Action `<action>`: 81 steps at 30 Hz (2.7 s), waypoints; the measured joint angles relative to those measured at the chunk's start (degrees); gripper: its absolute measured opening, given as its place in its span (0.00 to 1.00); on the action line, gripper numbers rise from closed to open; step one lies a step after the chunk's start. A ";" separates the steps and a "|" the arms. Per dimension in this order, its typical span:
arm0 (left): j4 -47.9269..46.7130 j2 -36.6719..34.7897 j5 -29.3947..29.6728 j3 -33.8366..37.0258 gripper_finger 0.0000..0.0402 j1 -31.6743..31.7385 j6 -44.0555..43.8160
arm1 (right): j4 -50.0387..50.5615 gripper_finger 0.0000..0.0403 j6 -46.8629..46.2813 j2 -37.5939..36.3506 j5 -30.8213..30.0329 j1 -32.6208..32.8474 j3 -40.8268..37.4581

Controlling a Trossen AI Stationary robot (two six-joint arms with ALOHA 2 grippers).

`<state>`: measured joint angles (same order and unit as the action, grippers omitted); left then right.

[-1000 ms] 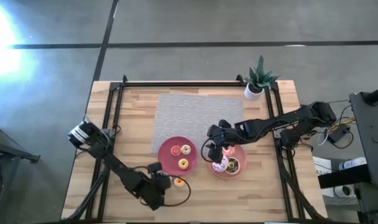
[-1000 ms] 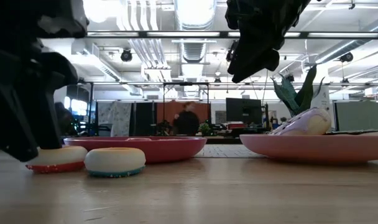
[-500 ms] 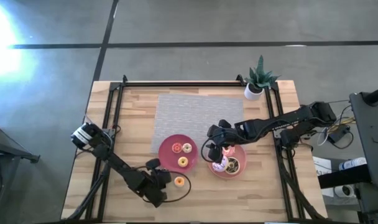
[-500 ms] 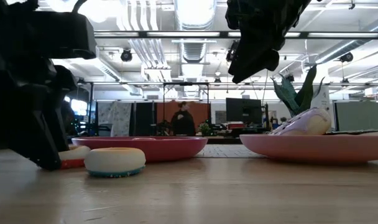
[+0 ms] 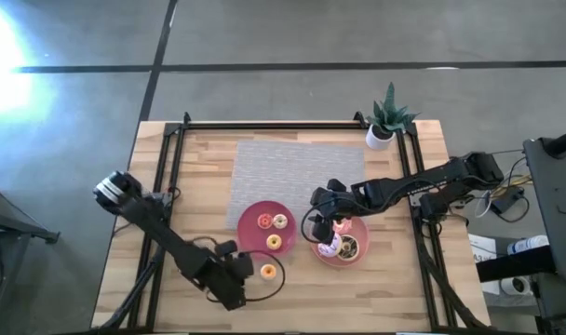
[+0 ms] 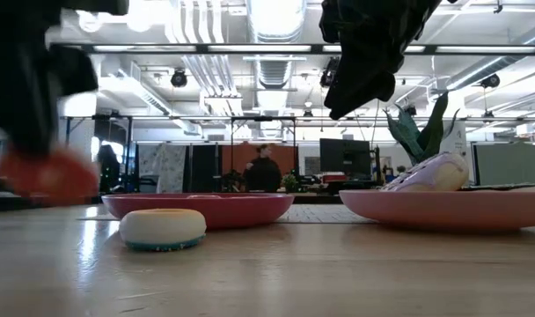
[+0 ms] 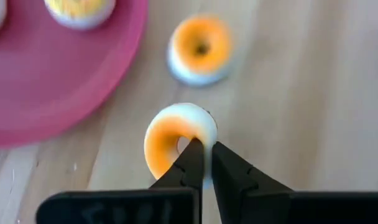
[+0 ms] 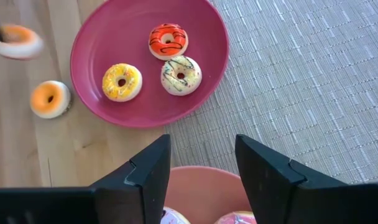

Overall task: Pick & Place donuts
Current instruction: Put the small red donut on the pink plate

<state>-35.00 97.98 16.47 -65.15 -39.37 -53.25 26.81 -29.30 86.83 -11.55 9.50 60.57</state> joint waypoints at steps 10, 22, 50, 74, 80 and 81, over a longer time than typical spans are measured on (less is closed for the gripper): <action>19.45 -18.59 -1.82 10.41 0.00 10.54 -1.27 | -6.39 0.40 5.79 0.00 7.47 -0.04 -0.37; 51.43 -29.35 -16.88 30.15 0.00 24.26 -4.59 | -23.11 0.47 31.06 0.69 13.73 1.66 1.34; 51.41 -24.94 -22.97 24.05 0.00 27.82 5.10 | -14.73 0.43 29.35 11.86 13.94 1.11 13.36; 14.49 -38.39 8.16 23.05 0.31 22.57 0.59 | -14.01 0.05 0.45 25.79 22.99 -4.09 18.92; 9.78 -44.30 12.45 23.16 0.32 20.16 -0.58 | -11.05 0.10 -3.47 35.10 28.21 -4.68 28.74; 7.81 -44.83 12.62 23.22 0.32 19.92 -0.96 | -9.92 0.11 -3.60 36.38 28.23 -4.68 30.34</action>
<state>-27.19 53.15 29.09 -41.93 -19.45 -54.22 16.89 -32.90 123.20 16.68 4.82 90.91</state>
